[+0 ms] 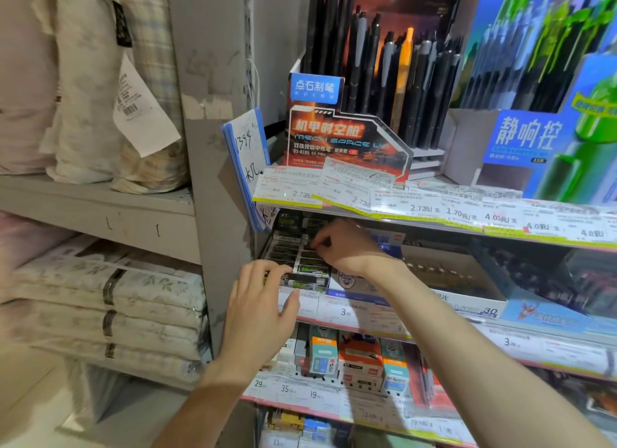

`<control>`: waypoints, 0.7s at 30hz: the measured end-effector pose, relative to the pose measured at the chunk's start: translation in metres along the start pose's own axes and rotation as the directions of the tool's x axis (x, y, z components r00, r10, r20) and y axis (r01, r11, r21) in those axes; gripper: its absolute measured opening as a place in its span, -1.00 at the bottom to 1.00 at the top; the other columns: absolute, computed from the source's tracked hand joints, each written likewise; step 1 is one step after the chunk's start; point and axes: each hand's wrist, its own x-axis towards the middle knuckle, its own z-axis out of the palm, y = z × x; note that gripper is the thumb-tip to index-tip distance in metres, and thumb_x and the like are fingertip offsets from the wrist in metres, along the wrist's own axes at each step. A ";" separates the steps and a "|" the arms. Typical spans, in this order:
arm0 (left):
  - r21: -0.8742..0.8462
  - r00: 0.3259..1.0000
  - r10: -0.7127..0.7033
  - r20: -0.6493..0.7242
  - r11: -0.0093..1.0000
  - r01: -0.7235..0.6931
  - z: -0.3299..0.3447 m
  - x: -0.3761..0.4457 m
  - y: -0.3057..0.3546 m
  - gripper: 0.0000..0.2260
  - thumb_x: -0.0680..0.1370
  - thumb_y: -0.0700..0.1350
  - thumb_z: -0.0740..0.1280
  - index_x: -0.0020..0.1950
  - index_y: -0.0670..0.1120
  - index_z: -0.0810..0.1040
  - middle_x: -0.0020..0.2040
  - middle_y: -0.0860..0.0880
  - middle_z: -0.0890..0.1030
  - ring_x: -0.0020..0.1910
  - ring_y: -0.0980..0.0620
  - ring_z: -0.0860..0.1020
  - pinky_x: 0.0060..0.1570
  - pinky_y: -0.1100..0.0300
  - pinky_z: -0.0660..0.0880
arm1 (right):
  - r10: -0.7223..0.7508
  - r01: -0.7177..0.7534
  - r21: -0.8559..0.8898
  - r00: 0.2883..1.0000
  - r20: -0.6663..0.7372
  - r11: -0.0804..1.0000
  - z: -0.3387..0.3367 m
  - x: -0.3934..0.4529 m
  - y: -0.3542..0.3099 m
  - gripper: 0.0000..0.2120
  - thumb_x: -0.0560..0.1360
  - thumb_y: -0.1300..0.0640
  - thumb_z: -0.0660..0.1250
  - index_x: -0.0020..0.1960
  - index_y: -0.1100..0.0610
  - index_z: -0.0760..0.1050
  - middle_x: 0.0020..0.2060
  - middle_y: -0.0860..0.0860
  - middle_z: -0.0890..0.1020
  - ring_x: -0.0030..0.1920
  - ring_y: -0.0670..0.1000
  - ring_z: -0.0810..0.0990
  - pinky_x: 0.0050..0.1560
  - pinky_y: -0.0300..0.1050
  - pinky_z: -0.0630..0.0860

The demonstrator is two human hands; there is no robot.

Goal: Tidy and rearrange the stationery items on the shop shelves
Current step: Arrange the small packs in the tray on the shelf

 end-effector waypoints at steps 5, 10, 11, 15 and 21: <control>-0.004 1.000 -0.002 0.004 1.000 0.002 0.001 0.001 0.001 -0.68 0.54 0.03 0.32 0.27 -0.02 0.50 0.18 0.07 0.42 0.25 0.05 0.36 0.19 0.13 0.38 | -0.063 0.063 0.003 0.996 0.068 0.998 -0.006 -0.005 -0.002 -0.74 0.59 0.05 0.26 0.21 0.00 0.64 0.19 -0.06 0.65 0.11 0.01 0.59 0.14 -0.07 0.54; 0.001 1.000 0.003 0.017 1.000 -0.003 -0.001 0.000 0.001 -0.67 0.55 0.03 0.32 0.28 -0.02 0.49 0.18 0.06 0.43 0.25 0.05 0.36 0.19 0.12 0.38 | -0.083 0.087 -0.038 0.991 0.106 0.995 0.003 -0.010 -0.002 -0.73 0.60 -0.06 0.25 0.11 0.02 0.67 0.08 -0.03 0.69 0.03 0.04 0.63 0.14 0.03 0.57; -0.001 1.000 0.001 0.018 1.000 -0.001 -0.002 0.000 0.002 -0.68 0.55 0.03 0.32 0.28 -0.03 0.50 0.18 0.05 0.43 0.25 0.04 0.37 0.19 0.11 0.39 | -0.082 0.087 -0.045 0.991 0.104 0.995 0.003 -0.011 -0.001 -0.72 0.61 -0.05 0.24 0.13 0.03 0.66 0.11 -0.03 0.68 0.05 0.05 0.63 0.15 0.04 0.57; -0.014 1.000 -0.004 0.028 1.000 0.004 -0.005 0.000 0.003 -0.68 0.55 0.02 0.32 0.27 -0.03 0.50 0.17 0.05 0.42 0.25 0.03 0.37 0.18 0.09 0.41 | -0.087 0.092 -0.054 0.992 0.090 0.994 0.004 -0.016 -0.004 -0.70 0.62 -0.03 0.21 0.19 0.02 0.64 0.18 -0.03 0.65 0.11 0.07 0.61 0.20 0.04 0.54; -0.104 0.998 0.016 0.065 0.995 -0.009 -0.011 0.000 0.000 -0.65 0.56 0.04 0.28 0.32 -0.04 0.49 0.22 0.06 0.43 0.30 0.07 0.35 0.24 0.05 0.43 | -0.093 0.095 0.026 0.993 -0.073 0.995 0.007 -0.036 0.000 -0.60 0.59 -0.09 0.27 0.39 0.00 0.46 0.30 0.00 0.55 0.25 0.06 0.53 0.24 -0.02 0.49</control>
